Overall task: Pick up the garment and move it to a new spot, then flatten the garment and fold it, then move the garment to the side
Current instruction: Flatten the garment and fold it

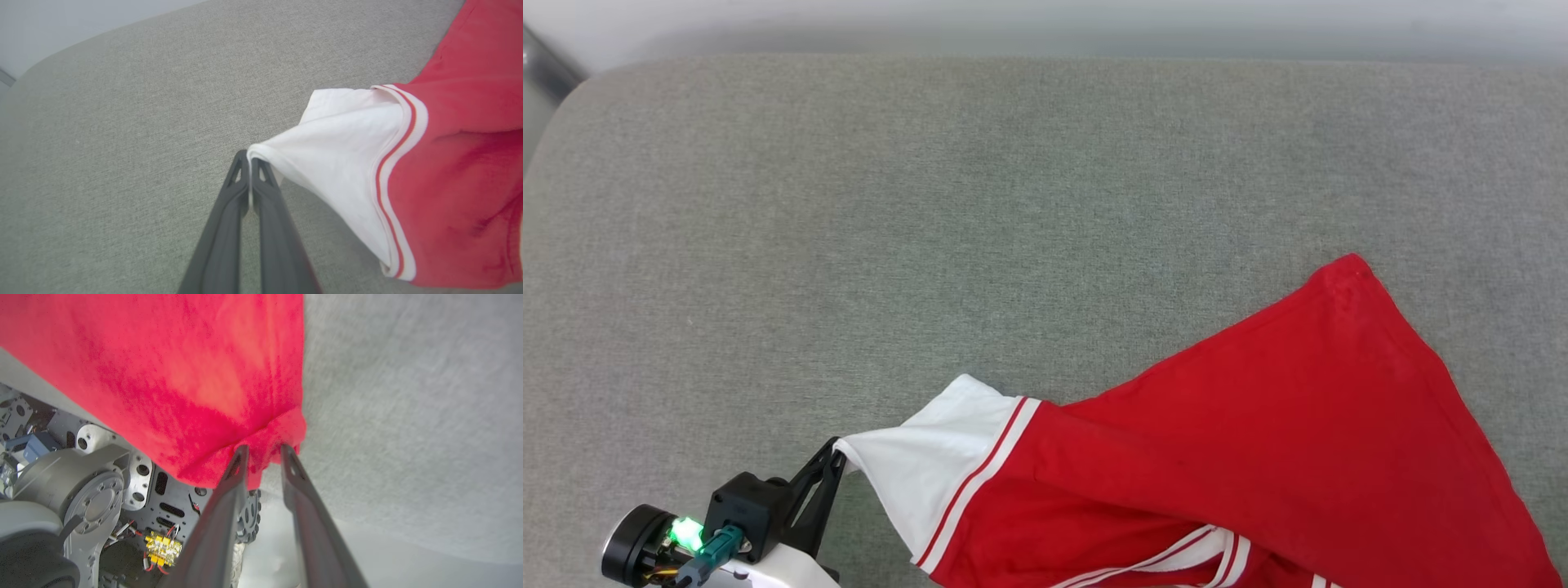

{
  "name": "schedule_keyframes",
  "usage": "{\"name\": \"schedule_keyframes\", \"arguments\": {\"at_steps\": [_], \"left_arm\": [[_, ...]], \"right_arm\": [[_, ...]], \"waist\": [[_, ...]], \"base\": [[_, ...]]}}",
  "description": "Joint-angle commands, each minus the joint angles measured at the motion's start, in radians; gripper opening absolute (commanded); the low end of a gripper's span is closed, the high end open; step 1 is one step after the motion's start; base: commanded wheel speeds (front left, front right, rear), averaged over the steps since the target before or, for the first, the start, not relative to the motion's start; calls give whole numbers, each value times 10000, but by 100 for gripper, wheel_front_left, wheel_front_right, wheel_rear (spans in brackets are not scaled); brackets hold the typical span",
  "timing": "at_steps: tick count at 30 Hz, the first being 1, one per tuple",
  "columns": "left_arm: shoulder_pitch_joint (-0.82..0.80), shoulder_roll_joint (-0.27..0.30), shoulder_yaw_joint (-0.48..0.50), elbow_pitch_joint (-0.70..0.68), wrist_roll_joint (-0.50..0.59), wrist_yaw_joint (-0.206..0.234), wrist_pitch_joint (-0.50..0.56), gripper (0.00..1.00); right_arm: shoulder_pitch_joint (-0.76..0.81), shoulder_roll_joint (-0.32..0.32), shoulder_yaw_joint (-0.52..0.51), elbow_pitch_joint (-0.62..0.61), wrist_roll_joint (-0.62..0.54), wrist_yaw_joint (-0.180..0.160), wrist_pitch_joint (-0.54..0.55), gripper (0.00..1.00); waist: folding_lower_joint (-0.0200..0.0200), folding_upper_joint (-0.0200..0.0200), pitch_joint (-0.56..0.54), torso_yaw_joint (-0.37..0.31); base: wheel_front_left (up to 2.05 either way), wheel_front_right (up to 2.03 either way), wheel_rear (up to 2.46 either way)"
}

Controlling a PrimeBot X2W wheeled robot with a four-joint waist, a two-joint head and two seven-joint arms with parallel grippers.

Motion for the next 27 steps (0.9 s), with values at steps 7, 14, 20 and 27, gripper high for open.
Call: {"name": "schedule_keyframes", "arguments": {"at_steps": [7,14,20,27], "left_arm": [[171,-209,51,7,19,46,-86,0],[-211,-546,173,115,275,-120,-108,0],[-499,-1021,284,285,527,-299,-134,0],[-720,-1574,476,474,845,-507,-156,0]], "right_arm": [[-1335,-261,-1490,-1034,-24,-8,-73,100],[-3803,-796,-1182,-1713,-4,-8,1109,100],[-6680,-779,808,-1463,-688,-8,2602,100],[-9431,114,2942,47,-1417,-8,4082,100]], "waist": [[1,0,-168,221],[1,0,188,647],[1,0,614,1129],[1,0,1159,1625]], "base": [[0,0,0],[0,0,0],[0,0,0],[0,0,0]]}}
